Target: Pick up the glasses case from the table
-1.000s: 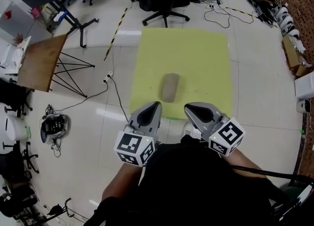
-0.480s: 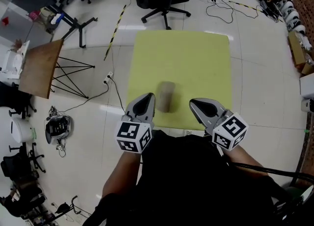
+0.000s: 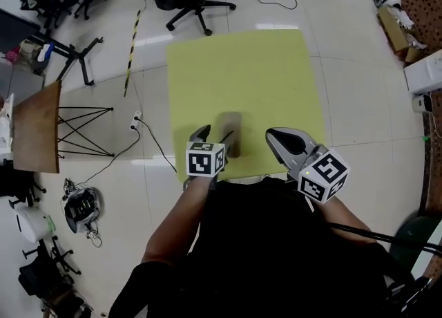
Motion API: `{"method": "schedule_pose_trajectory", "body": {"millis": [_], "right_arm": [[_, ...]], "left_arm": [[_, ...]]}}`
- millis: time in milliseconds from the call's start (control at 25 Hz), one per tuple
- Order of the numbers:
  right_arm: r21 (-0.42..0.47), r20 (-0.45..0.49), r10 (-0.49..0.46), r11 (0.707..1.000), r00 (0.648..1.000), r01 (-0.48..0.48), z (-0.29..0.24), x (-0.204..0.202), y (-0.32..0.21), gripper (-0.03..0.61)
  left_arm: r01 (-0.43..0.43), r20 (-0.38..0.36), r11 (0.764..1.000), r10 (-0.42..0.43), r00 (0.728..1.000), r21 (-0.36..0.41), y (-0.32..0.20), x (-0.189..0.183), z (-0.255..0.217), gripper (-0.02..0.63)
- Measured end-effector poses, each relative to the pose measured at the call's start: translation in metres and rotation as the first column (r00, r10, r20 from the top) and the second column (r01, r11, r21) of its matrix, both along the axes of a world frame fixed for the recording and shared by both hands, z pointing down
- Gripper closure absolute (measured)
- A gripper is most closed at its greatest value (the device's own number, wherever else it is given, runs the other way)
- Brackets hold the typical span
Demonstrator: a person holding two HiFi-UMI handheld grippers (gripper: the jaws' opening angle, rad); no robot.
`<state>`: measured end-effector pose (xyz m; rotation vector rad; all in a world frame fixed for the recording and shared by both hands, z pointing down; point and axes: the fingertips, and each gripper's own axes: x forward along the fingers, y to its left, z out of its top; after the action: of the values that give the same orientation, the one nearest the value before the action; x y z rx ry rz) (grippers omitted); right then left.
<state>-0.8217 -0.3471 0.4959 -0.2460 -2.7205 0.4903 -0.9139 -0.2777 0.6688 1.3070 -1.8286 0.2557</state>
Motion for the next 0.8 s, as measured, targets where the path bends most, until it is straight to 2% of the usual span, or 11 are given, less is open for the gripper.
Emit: {"method": "schedule_pose_trajectory", "body": {"millis": [80, 400, 560, 680, 800], "right_arm": [[0.014, -0.02, 0.012, 1.0, 1.0, -0.012, 0.002, 0.0, 0.006, 0.576], [0.05, -0.06, 0.105, 0.994, 0.993, -0.102, 0.001, 0.009, 0.004, 0.575], [0.058, -0.061, 0.149, 0.988, 0.987, -0.145, -0.002, 0.017, 0.003, 0.576], [0.064, -0.062, 0.173, 0.984, 0.983, -0.169, -0.002, 0.023, 0.003, 0.575], [0.067, -0.063, 0.197, 0.979, 0.978, -0.193, -0.004, 0.031, 0.0, 0.576]], "left_arm": [[-0.009, -0.092, 0.999, 0.005, 0.996, -0.04, -0.003, -0.001, 0.026, 0.191], [-0.07, -0.253, 0.992, 0.042, 0.966, -0.101, -0.024, 0.012, 0.079, 0.135], [-0.076, -0.238, 0.992, 0.05, 0.97, -0.104, -0.03, 0.018, 0.088, 0.13], [-0.076, -0.214, 0.995, 0.06, 0.975, -0.067, -0.033, 0.018, 0.085, 0.193], [-0.1, -0.207, 0.993, 0.085, 0.975, -0.062, -0.034, 0.023, 0.083, 0.206]]}}
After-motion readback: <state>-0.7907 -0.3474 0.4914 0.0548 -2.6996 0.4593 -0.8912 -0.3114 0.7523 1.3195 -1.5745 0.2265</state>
